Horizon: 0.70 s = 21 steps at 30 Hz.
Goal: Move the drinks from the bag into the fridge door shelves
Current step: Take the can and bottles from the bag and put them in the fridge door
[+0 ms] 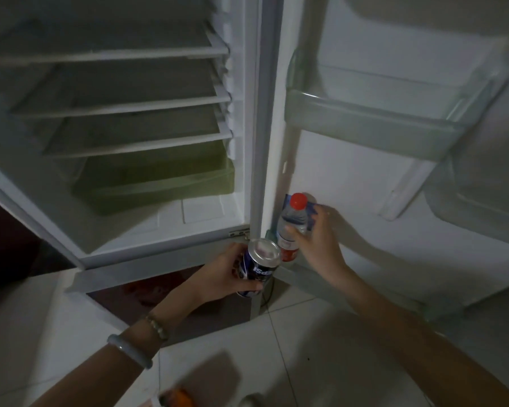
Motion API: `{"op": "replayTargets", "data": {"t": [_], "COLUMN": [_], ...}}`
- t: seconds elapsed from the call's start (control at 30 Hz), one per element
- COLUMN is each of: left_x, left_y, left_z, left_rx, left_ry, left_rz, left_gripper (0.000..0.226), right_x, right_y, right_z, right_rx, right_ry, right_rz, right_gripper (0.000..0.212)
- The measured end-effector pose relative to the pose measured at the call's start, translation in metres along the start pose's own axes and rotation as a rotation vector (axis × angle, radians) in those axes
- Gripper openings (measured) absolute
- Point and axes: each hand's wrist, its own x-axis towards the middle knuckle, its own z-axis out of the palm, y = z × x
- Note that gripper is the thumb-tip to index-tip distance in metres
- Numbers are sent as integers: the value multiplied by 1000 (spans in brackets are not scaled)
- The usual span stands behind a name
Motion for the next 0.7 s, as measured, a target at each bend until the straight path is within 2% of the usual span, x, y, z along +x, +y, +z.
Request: {"op": "replayTargets", "data": {"t": [0.1,0.13,0.23,0.37,0.43,0.53,0.63,0.7], "left_x": [5,7,8,9,12,19,32,39], "left_y": [16,24,62,115,134,150,160,165], "left_z": [5,7,13,16,17,19,19,20], "left_rx": [-79,-105,-139,-191,-207,-223,-160,-86], "left_ry": [9,14,21,39,29,-33,-90,-88], "left_rz": [36,57,176,368,437,542,581,603], "left_gripper": [72,70,61,57,63,86,111,112], "right_x": [-35,-45,-63,-72,-78,-87,-93,-94], "right_y": [-40,-49,-65,-76,-82,-102,-128,-147], "right_z": [-22,-29,-45,-69,-85,-111,-140,-160], "right_rx": [-1,-5,5,-37,-77,-135,-156,-155], "right_ry": [-30,-63,-143,-62,15,107,191,248], "right_rz": [-94,-116,-109,-94,-100,-145,-199,-214], "right_gripper": [41,40,49,63,68,75,69,67]}}
